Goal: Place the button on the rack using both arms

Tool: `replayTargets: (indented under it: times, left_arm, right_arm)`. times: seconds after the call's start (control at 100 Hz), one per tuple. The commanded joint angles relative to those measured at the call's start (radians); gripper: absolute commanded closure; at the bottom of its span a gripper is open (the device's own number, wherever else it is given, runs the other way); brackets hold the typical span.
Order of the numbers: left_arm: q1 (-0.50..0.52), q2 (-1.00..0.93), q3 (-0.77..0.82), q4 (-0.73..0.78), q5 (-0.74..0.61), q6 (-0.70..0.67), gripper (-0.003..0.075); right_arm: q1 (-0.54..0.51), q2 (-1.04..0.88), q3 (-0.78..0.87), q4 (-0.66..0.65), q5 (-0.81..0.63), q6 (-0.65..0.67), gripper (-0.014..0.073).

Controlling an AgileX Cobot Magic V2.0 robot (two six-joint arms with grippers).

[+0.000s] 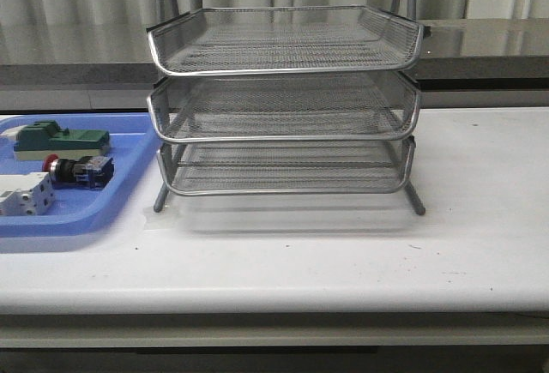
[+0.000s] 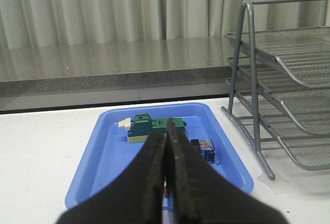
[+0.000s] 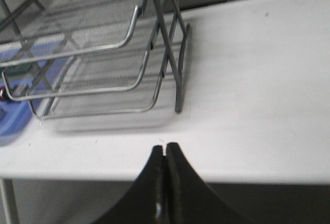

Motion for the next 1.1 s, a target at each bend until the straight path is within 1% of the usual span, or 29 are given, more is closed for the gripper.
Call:
replayTargets:
  times: [0.0, 0.12, 0.2, 0.38, 0.48, 0.53, 0.57, 0.62, 0.65, 0.67, 0.72, 0.77, 0.82, 0.96, 1.01, 1.09]
  left_arm:
    - [0.003, -0.032, 0.043, -0.008, -0.076, -0.005, 0.0740]
    - [0.003, -0.032, 0.043, -0.008, -0.076, -0.005, 0.0740]
    - [0.003, -0.032, 0.043, -0.008, -0.076, -0.005, 0.0740]
    - [0.003, -0.032, 0.043, -0.008, -0.076, -0.005, 0.0740]
    - [0.003, -0.032, 0.043, -0.008, -0.076, -0.005, 0.0740]
    - [0.003, -0.032, 0.043, -0.008, -0.076, -0.005, 0.0740]
    - [0.003, -0.032, 0.043, -0.008, -0.076, -0.005, 0.0740]
    - [0.003, -0.032, 0.043, -0.008, -0.076, -0.005, 0.0740]
    - [0.003, -0.032, 0.043, -0.008, -0.076, -0.005, 0.0740]
    - [0.003, -0.032, 0.043, -0.008, -0.076, -0.005, 0.0740]
    - [0.003, -0.032, 0.043, -0.008, -0.076, -0.005, 0.0740]
    - [0.003, -0.032, 0.043, -0.008, -0.076, -0.005, 0.0740]
    - [0.003, -0.032, 0.043, -0.008, -0.076, -0.005, 0.0740]
    - [0.003, -0.032, 0.043, -0.008, -0.076, -0.005, 0.0740]
    - [0.003, -0.032, 0.043, -0.008, -0.076, -0.005, 0.0740]
    - [0.003, -0.032, 0.043, -0.008, -0.076, -0.005, 0.0740]
  right_arm:
    - [-0.001, 0.128, -0.114, 0.032, 0.035, -0.004, 0.0654]
    - [-0.001, 0.260, -0.170, 0.126, 0.007, -0.004, 0.0654]
    - [-0.001, 0.322, -0.173, 0.218, -0.050, -0.004, 0.0654]
    - [-0.001, 0.454, -0.173, 0.430, -0.105, -0.004, 0.0654]
    - [-0.001, 0.534, -0.173, 0.479, -0.113, -0.006, 0.0648]
    - [-0.001, 0.576, -0.173, 0.494, -0.114, -0.013, 0.0630]
    - [-0.001, 0.610, -0.173, 0.514, -0.115, -0.022, 0.0598]
    - [-0.001, 0.647, -0.173, 0.547, -0.115, -0.040, 0.0539]
    - [-0.001, 0.665, -0.173, 0.571, -0.115, -0.056, 0.0484]
    - [-0.001, 0.678, -0.173, 0.591, -0.115, -0.072, 0.0461]
    - [-0.001, 0.706, -0.173, 0.647, -0.122, -0.116, 0.0368]
    - [-0.001, 0.732, -0.173, 0.711, -0.137, -0.179, 0.0300]
    - [-0.001, 0.757, -0.174, 0.782, -0.157, -0.247, 0.0258]
    - [-0.001, 0.839, -0.186, 1.030, -0.169, -0.494, 0.0254]
    - [-0.001, 0.880, -0.192, 1.138, -0.160, -0.586, 0.0254]
    - [-0.001, 0.942, -0.210, 1.273, -0.124, -0.730, 0.0254]
